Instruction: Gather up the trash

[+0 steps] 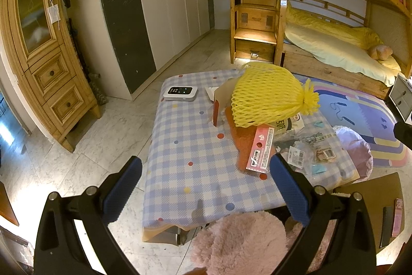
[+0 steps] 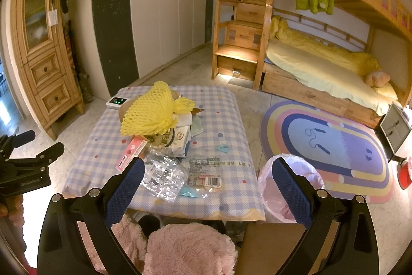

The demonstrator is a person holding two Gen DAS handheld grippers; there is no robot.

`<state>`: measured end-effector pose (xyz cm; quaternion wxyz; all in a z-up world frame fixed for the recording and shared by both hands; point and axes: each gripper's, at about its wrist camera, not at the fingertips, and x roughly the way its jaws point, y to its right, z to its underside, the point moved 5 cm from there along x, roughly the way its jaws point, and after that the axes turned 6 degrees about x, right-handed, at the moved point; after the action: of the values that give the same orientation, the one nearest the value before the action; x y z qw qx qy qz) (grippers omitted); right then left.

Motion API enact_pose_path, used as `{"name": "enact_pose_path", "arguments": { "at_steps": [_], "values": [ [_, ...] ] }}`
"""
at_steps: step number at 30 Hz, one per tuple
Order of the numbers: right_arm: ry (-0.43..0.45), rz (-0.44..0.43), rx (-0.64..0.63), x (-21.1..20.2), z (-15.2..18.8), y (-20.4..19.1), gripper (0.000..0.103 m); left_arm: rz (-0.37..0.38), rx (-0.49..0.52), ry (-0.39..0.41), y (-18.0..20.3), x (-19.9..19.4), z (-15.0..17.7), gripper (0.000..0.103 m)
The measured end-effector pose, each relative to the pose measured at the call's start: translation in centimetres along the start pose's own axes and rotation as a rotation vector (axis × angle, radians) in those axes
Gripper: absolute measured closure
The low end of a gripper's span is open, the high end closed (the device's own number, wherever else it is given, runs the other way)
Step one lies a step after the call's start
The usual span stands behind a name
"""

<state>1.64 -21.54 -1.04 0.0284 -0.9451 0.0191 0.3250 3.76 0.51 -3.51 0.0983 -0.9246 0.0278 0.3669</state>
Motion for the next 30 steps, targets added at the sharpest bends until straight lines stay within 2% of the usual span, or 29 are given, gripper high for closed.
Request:
{"name": "enact_pose_path", "arguments": {
  "at_steps": [30],
  "values": [
    [-0.004,-0.003,0.004,0.05,0.07,0.06,0.005,0.000,0.001,-0.002,0.06,0.08,-0.03,0.007]
  ]
}}
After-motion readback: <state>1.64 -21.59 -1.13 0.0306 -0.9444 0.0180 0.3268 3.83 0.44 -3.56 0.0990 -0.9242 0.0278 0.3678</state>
